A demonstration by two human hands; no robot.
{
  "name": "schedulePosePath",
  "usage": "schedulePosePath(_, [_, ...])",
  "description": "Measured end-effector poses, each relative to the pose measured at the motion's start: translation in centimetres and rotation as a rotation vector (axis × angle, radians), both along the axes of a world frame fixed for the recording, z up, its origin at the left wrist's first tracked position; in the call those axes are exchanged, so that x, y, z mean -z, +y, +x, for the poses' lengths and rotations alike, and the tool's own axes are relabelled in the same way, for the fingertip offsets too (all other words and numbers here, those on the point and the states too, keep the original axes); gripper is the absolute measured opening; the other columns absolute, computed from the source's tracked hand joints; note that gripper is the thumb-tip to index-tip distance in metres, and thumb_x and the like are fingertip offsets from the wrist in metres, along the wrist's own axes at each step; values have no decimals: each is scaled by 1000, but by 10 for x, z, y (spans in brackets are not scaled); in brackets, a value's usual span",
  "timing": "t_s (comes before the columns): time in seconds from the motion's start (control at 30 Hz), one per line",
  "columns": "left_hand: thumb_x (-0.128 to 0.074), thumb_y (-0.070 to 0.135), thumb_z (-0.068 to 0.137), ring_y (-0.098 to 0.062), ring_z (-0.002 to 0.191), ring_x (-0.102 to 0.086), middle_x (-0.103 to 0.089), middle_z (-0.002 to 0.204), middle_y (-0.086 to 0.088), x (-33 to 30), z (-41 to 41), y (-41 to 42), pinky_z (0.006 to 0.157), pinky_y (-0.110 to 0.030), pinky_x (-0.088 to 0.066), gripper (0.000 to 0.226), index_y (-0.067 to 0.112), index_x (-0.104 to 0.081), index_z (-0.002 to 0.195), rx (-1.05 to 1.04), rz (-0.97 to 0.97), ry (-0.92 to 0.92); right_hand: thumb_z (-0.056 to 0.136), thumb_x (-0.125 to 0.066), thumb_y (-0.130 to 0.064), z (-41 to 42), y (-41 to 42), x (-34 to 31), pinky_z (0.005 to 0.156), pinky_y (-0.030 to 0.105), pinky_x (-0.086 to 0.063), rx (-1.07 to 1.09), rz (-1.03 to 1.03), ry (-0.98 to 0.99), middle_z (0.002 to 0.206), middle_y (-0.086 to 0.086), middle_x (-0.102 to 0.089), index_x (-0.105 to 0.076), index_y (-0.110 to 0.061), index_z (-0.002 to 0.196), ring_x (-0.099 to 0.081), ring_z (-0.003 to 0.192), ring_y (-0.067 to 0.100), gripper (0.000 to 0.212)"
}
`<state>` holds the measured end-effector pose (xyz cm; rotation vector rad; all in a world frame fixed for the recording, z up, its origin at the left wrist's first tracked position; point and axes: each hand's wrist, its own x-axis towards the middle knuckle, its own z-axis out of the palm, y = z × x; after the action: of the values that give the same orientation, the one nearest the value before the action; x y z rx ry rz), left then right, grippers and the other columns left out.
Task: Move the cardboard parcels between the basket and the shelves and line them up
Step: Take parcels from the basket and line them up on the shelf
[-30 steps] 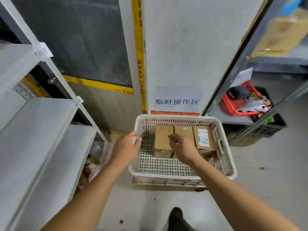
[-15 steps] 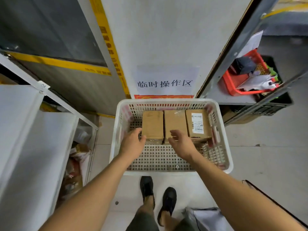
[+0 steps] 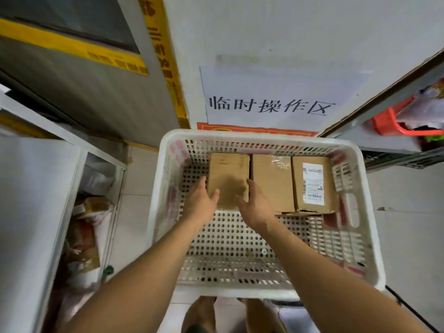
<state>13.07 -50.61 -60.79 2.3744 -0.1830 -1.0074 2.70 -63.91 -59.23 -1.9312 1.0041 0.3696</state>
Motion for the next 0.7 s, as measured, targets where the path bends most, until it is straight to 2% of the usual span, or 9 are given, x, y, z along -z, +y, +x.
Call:
schedulePosePath(0.07, [-49,58,104,-33,148,-42,-33,169,-5,19,9,-5,115,-54,-44,76,27,-18,166,-23,7,30,105,-61,-26,10,-3,18,117,35,-40,29,15,-12,161,6,-42,-29,-15,161,-47,145,27,65])
schedulePosePath(0.13, [-47,62,103,-31,154,-32,-27,171,-4,33,16,-10,122,-53,-35,78,28,-15,167,-52,7,75,102,-63,-25,17,-3,37,125,43,-36,32,-1,-13,165,8,-35,-24,-14,163,-40,150,29,73])
schedulePosePath(0.23, [-45,66,102,-30,154,-33,-27,171,-2,51,20,-16,122,-51,-31,80,31,-13,167,-127,-41,212,102,-61,-26,25,1,61,128,51,-28,33,-15,-18,170,11,-25,-13,-13,165,-26,156,32,81])
schedulePosePath(0.37, [-29,86,92,-35,155,-29,-21,173,-4,73,20,-11,124,-60,-25,89,41,-8,166,-145,23,329,104,-58,-23,35,-8,76,129,50,-28,171,132,-67,170,8,-27,-3,-17,168,-28,156,27,84])
schedulePosePath(0.5, [-23,88,91,-37,154,-32,-27,171,-9,85,18,-7,125,-57,-26,91,38,-7,167,-140,9,373,103,-57,-40,33,-14,94,127,53,-30,244,212,-94,169,5,-33,-7,-21,168,-30,156,27,84])
schedulePosePath(0.6, [-23,84,94,-36,153,-33,-29,170,-8,83,14,-8,123,-53,-26,87,38,-10,166,-157,-13,394,101,-54,-30,29,-12,98,128,55,-28,277,265,-130,170,3,-31,-6,-29,168,-28,157,25,82])
schedulePosePath(0.7, [-21,88,91,-36,154,-31,-27,171,-7,68,12,-5,125,-57,-26,89,42,-7,166,-170,-19,431,99,-56,-28,29,-12,82,126,58,-30,323,393,-157,169,-1,-33,-14,-42,165,-30,156,25,80])
